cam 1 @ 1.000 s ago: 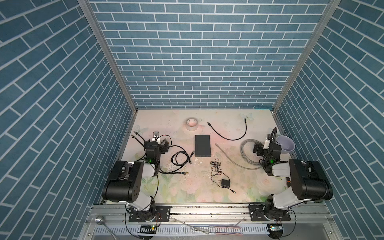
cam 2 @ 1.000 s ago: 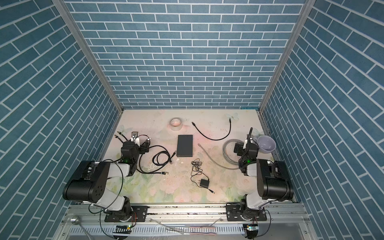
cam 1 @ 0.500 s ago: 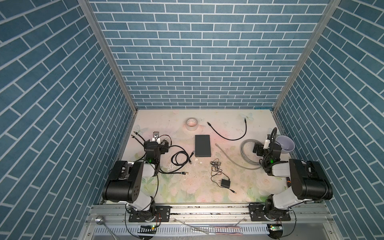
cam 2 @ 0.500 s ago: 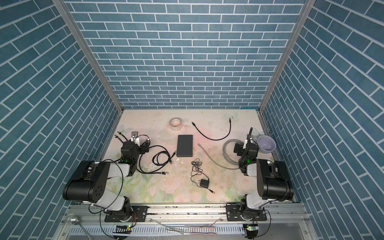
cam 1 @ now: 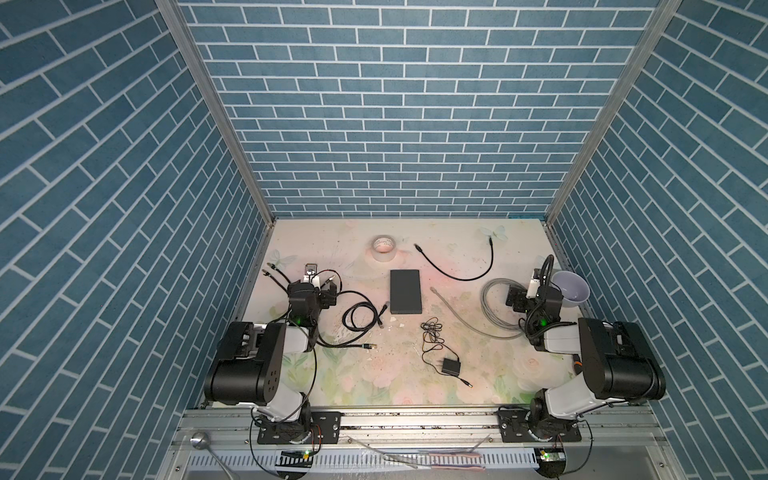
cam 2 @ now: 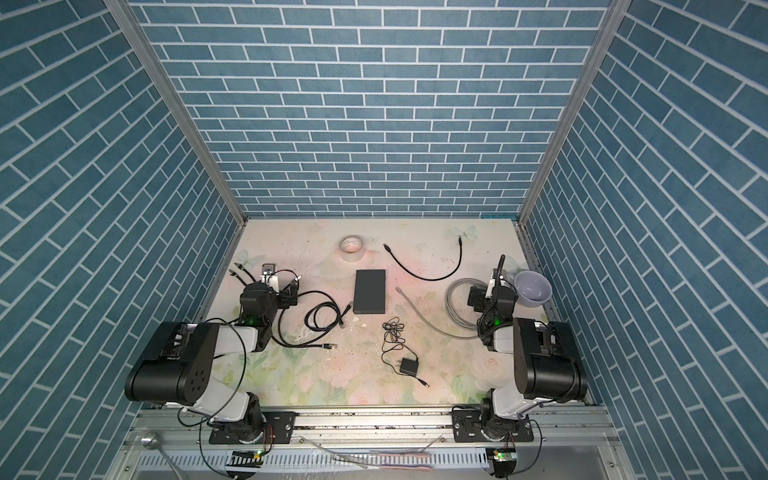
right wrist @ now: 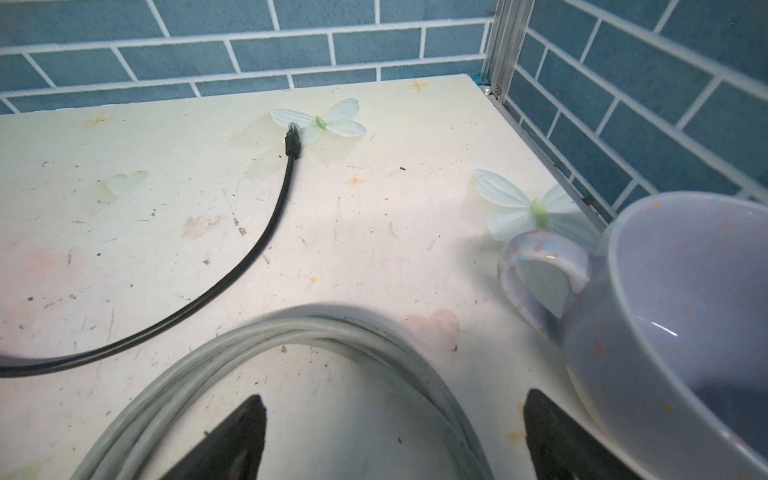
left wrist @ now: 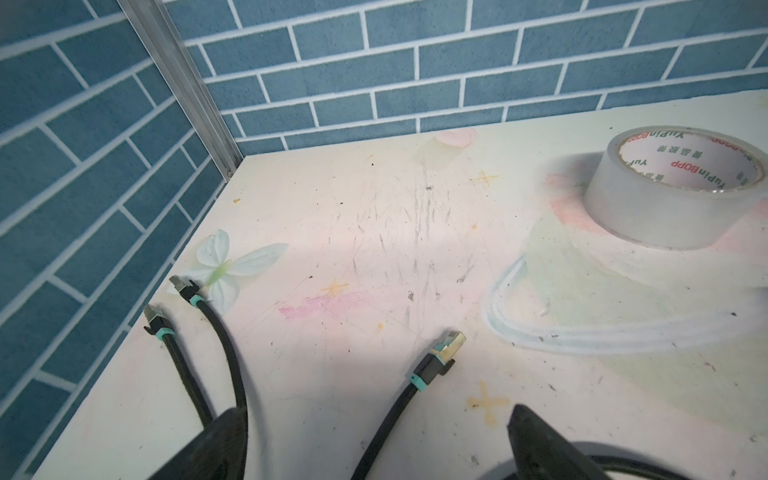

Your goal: Insert the plug into the switch port

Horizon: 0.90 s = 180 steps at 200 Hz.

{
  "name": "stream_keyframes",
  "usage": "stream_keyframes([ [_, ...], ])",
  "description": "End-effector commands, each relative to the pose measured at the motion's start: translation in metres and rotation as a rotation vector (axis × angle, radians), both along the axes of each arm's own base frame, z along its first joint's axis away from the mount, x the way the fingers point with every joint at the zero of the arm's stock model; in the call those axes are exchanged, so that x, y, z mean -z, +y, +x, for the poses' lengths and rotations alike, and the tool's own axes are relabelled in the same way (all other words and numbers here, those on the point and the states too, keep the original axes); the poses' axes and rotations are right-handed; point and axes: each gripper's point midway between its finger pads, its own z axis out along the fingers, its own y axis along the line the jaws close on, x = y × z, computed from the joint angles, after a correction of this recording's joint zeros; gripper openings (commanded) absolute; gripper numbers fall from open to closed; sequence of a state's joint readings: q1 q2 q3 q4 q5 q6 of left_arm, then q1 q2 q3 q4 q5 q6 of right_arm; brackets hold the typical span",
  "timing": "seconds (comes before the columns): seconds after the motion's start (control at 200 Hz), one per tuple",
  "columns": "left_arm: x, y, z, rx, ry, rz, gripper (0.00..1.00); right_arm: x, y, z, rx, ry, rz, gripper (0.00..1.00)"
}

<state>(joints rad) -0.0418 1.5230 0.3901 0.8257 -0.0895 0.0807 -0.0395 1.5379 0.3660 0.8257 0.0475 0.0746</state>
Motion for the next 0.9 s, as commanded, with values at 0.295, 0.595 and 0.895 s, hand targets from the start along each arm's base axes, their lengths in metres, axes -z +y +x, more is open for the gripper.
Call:
stream_keyframes([
  [0.295, -0.088, -0.029, 0.003, -0.013, 0.057, 0.108, 0.97, -0.06, 0.064, -0.002, -0.104, 0.189, 0.067, 0.86],
  [0.595, -0.055, -0.171, -0.029, 0.208, 0.33, -0.162, 0.92, -0.036, 0.22, -0.036, -0.437, 0.319, 0.297, 0.83],
  [0.895, -0.018, -0.227, -0.021, 0.265, 0.478, -0.342, 0.9, -0.015, 0.312, -0.059, -0.68, 0.383, 0.391, 0.76],
])
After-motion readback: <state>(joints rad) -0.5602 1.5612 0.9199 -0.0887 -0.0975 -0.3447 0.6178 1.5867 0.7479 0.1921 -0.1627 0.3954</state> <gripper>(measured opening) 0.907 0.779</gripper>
